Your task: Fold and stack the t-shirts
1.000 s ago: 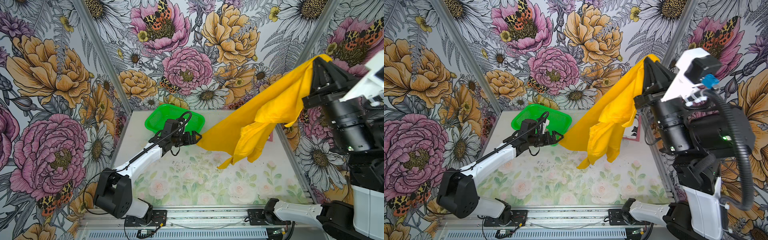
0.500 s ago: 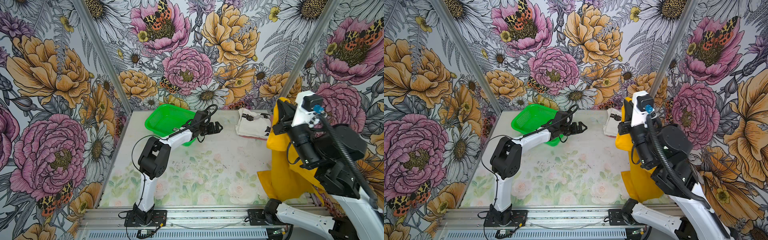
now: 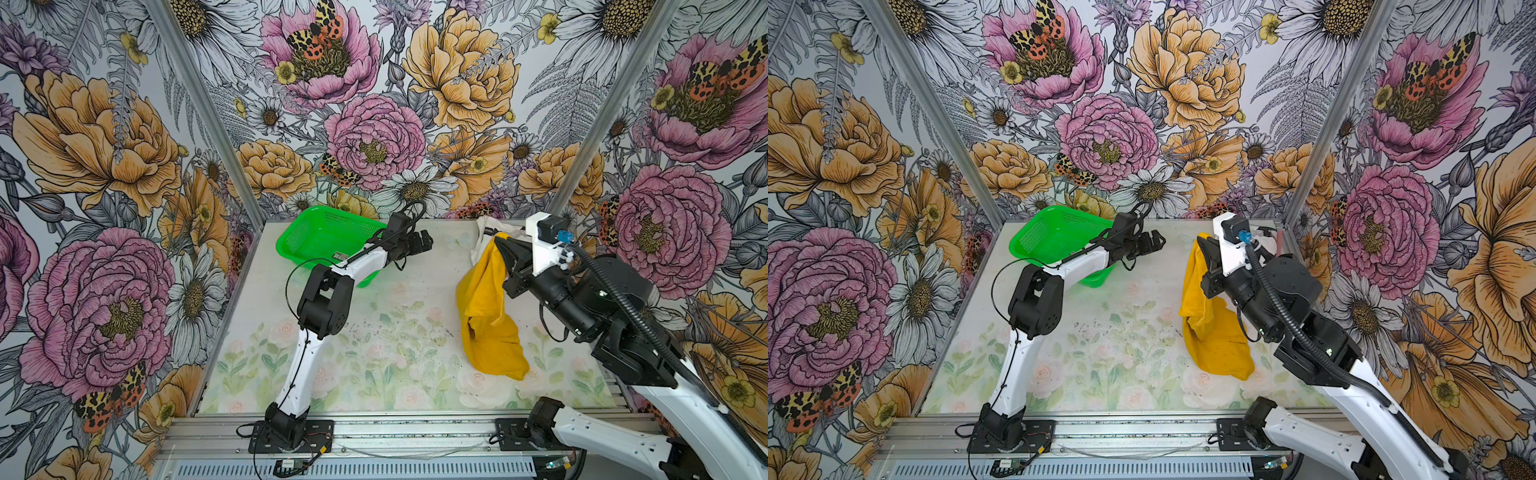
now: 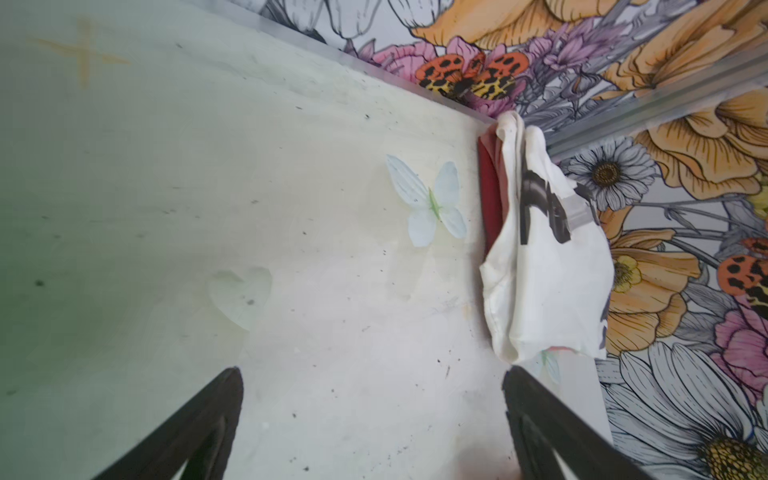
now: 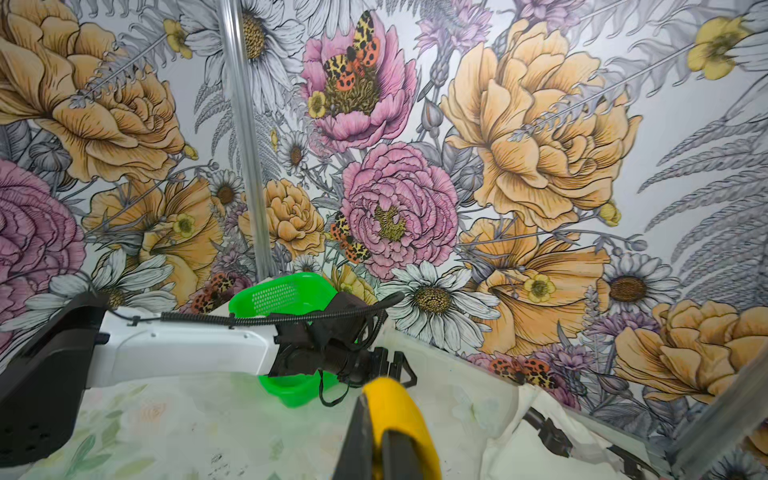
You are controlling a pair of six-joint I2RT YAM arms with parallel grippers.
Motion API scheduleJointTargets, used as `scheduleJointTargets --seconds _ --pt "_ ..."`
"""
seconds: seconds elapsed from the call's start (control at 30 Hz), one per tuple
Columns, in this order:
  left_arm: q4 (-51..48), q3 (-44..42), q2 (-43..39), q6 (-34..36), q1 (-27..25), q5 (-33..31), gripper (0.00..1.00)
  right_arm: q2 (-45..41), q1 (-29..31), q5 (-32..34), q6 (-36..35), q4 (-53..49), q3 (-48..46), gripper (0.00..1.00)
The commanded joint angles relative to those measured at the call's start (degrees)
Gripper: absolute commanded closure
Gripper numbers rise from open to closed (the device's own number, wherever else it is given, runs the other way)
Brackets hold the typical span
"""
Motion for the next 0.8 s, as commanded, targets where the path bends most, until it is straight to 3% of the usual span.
scheduleJointTargets --seconds 0.0,0.23,0.37,0.5,0.6,0.77 --pt "-2.07 -1.98 -2.86 0.82 4.91 -4.40 0.01 2.46 0.09 -9.20 3.71 -0.26 -1.89 1.00" --pt "-1.54 -0.31 -2.64 4.56 11.40 1.29 0.01 6.05 1.82 -14.41 6.83 0.80 -3.76 1.00" --pt "-1.54 -1.34 -7.92 6.61 12.19 8.38 0.01 9.75 3.62 -16.71 6.96 1.58 -1.60 1.00" --pt "3.67 -14.60 -25.16 4.20 12.69 12.98 0.01 18.08 5.67 -20.59 5.64 2.18 5.44 1.00" --pt "-0.55 -22.85 -39.72 4.26 15.79 13.56 0.01 25.80 7.71 -23.99 3.24 2.08 14.41 1.00" --pt "-4.26 -37.64 -59.14 1.73 31.69 17.92 0.01 38.01 9.18 -30.08 2.45 2.13 34.69 1.00"
